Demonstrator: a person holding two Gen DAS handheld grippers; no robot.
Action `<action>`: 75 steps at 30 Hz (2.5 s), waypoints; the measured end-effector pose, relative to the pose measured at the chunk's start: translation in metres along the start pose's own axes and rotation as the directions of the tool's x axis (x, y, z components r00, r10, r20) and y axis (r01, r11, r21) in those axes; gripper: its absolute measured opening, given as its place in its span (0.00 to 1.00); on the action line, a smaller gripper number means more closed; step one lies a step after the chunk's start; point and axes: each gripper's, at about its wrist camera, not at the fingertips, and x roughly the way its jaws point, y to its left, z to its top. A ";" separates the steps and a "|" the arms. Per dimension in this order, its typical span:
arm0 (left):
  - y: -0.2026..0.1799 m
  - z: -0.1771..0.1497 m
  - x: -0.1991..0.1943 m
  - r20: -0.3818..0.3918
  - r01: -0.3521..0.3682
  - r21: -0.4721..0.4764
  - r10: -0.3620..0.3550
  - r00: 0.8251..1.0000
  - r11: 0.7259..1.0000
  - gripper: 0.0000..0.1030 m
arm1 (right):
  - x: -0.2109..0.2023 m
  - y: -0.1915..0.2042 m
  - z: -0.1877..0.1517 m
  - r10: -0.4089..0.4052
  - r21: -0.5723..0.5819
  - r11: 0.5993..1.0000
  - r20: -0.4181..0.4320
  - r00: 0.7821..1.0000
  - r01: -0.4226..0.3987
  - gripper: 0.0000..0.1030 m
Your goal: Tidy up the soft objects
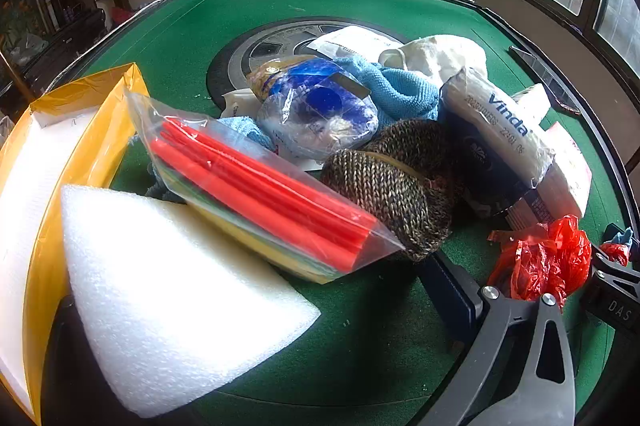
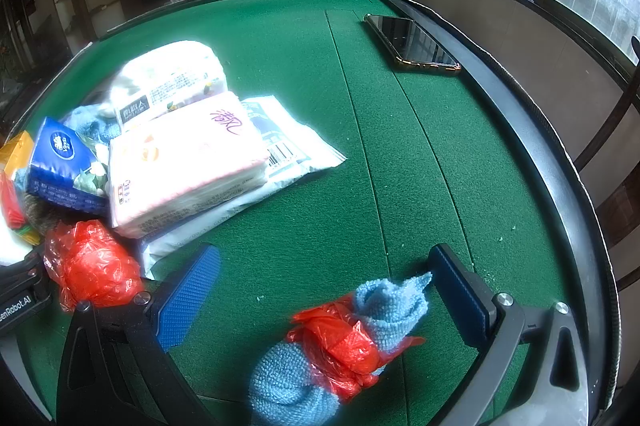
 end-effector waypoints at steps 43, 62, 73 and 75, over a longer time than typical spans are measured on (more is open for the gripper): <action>0.000 0.000 0.000 0.000 0.001 0.000 -0.001 1.000 1.000 1.00 | -0.001 0.002 0.000 -0.006 0.006 1.000 0.000 1.000 0.006 0.99; 0.003 -0.012 -0.013 -0.069 0.087 0.123 -0.079 0.994 0.989 1.00 | -0.003 0.000 -0.002 0.003 -0.012 1.000 -0.100 0.995 -0.005 0.99; 0.007 -0.016 -0.015 -0.075 0.098 0.134 -0.088 0.993 0.986 1.00 | -0.079 -0.030 -0.029 -0.052 0.028 0.998 0.089 0.995 0.050 0.99; 0.007 -0.016 -0.016 -0.076 0.094 0.130 -0.085 0.994 0.987 1.00 | -0.113 -0.030 -0.028 -0.077 0.038 0.997 0.239 0.968 0.070 0.99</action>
